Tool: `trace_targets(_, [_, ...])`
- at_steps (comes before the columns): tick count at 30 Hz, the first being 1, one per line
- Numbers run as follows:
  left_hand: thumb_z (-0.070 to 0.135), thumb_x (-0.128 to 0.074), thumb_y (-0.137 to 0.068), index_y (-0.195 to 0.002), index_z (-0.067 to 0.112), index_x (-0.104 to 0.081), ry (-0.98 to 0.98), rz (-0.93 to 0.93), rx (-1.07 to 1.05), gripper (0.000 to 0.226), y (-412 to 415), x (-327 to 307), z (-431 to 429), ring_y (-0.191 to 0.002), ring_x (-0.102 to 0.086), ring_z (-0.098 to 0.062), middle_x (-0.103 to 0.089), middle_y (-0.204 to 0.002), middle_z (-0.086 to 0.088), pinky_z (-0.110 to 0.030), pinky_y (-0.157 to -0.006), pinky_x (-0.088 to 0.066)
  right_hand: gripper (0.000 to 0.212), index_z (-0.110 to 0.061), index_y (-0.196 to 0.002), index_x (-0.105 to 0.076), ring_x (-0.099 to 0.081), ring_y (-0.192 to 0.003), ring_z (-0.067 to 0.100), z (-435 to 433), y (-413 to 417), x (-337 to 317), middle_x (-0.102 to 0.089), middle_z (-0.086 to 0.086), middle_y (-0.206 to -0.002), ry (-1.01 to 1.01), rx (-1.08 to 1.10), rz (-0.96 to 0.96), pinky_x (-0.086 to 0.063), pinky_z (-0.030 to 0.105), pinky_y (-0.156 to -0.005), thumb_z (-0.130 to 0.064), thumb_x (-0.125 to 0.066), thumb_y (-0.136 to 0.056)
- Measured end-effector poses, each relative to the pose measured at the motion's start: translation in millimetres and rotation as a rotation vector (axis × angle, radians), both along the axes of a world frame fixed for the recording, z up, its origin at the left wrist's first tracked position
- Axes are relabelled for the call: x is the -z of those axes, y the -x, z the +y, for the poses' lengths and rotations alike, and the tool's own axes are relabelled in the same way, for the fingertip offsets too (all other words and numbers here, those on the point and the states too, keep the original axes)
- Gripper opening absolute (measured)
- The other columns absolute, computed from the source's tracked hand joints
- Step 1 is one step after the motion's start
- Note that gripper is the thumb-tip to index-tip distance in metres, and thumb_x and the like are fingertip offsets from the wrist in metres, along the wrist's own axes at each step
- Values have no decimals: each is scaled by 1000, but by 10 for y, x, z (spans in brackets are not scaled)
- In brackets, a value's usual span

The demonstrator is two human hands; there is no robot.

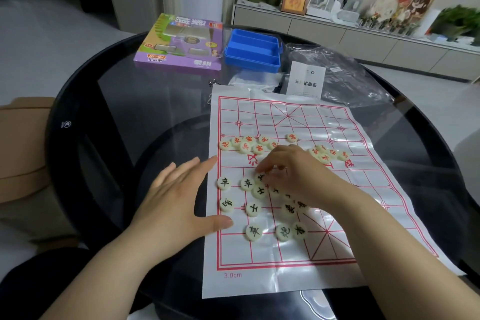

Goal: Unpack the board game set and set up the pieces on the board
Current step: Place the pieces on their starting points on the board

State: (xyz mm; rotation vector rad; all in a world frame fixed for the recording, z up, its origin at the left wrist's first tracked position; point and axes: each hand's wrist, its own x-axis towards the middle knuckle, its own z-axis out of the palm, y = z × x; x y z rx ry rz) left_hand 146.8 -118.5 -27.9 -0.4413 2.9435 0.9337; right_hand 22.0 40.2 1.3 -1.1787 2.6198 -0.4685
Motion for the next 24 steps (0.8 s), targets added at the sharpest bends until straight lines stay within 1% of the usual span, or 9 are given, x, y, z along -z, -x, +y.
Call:
trace_targets(1, [59, -63, -68, -139, 46, 2, -2, 0, 0, 97, 1, -3, 3, -140, 9, -13, 1, -152, 18, -32, -114, -3, 24, -20, -110, -65, -45, -102, 14, 29, -8, 8, -56, -4, -103, 6, -3, -6, -32, 10, -73, -17, -55, -88])
trace_targets(3, [58, -63, -68, -139, 46, 2, -2, -3, -2, 98, 1, -7, 5, -140, 9, -13, 1, -152, 18, -33, -114, -3, 23, -20, -109, -65, -44, -94, 11, 100, -42, 24, -53, -7, -96, 22, -12, -4, -33, 5, -70, -19, -57, -87])
trace_targets(8, [58, -63, -68, -139, 46, 2, 5, -7, -4, 97, 6, -15, 12, -140, 8, -12, 0, -152, 18, -31, -113, -3, 23, -22, -108, -66, -38, -91, 5, 236, -176, 74, -58, -7, -104, 65, -36, 4, -31, 2, -75, -21, -58, -87])
trace_targets(13, [57, -64, -68, -139, 46, 1, 9, -12, -12, 98, 6, -24, 23, -140, 7, -12, 0, -152, 18, -31, -113, -4, 22, -20, -108, -64, -36, -88, 4, 191, -201, -5, -50, -13, -96, 161, 4, 27, -30, 2, -74, -20, -59, -86])
trace_targets(15, [57, -64, -68, -139, 45, 1, 8, -17, -18, 98, 7, -24, 24, -140, 7, -12, 0, -152, 18, -32, -114, -5, 25, -21, -111, -62, -36, -88, 4, 94, -184, -46, -50, -12, -96, 172, 5, 18, -30, 5, -73, -23, -58, -87])
trace_targets(17, [57, -64, -67, -139, 46, 1, 11, -19, -20, 98, 7, -23, 24, -140, 7, -12, 0, -152, 19, -33, -114, -6, 27, -20, -113, -61, -40, -93, 8, -24, -177, -43, -54, -7, -101, 121, -32, 15, -32, 11, -74, -26, -56, -87])
trace_targets(19, [58, -64, -67, -139, 46, 1, 17, -22, -19, 98, 7, -20, 21, -140, 7, -13, 0, -152, 19, -33, -114, -6, 28, -18, -113, -61, -43, -95, 13, -125, -179, -17, -55, -2, -99, 63, -35, 6, -35, 22, -80, -28, -56, -87])
trace_targets(22, [59, -63, -67, -139, 46, 2, 17, -27, -19, 98, 11, -19, 18, -140, 8, -13, 1, -152, 19, -33, -114, -6, 24, -16, -108, -63, -41, -86, 12, -197, -170, 3, -46, -5, -90, 55, 2, -39, -35, 21, -71, -23, -60, -85])
trace_targets(24, [59, -63, -67, -139, 46, 2, 15, -26, -20, 98, 13, -20, 20, -140, 8, -13, 1, -151, 19, -33, -114, -6, 23, -14, -106, -65, -43, -77, 8, -186, -145, -8, -46, -9, -85, 62, 11, -56, -34, 11, -62, -16, -59, -84])
